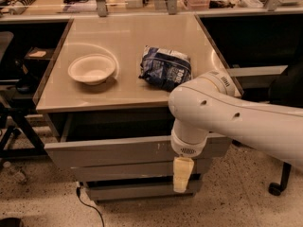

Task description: Open top drawer

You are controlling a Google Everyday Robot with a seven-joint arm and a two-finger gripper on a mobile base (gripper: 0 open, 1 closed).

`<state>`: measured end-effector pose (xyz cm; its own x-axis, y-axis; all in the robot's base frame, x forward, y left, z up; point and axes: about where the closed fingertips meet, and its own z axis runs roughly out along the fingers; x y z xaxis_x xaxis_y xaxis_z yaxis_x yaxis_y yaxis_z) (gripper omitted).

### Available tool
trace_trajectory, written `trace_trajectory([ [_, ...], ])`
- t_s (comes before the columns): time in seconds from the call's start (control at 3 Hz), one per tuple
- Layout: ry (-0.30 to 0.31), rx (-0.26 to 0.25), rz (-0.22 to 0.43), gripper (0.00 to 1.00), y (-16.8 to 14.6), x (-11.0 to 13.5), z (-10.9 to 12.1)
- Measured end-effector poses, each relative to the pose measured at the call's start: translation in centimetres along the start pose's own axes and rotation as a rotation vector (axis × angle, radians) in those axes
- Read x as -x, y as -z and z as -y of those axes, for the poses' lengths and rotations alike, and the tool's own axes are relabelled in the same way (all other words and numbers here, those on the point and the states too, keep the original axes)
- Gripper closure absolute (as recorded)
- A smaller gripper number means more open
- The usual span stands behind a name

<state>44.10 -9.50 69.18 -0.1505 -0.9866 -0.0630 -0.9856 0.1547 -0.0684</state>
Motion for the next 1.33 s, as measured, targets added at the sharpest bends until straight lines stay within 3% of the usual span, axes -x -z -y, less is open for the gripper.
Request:
trace_trajectory([
  [0.67, 0.042, 0.034, -0.005, 0.0, -4.4, 2.4, 2.4],
  [1.0, 0.061, 0.083, -0.022, 0.0, -6.7, 2.3, 1.8],
  [1.33, 0.064, 0.091, -0.025, 0.0, -6.6, 2.2, 1.6],
])
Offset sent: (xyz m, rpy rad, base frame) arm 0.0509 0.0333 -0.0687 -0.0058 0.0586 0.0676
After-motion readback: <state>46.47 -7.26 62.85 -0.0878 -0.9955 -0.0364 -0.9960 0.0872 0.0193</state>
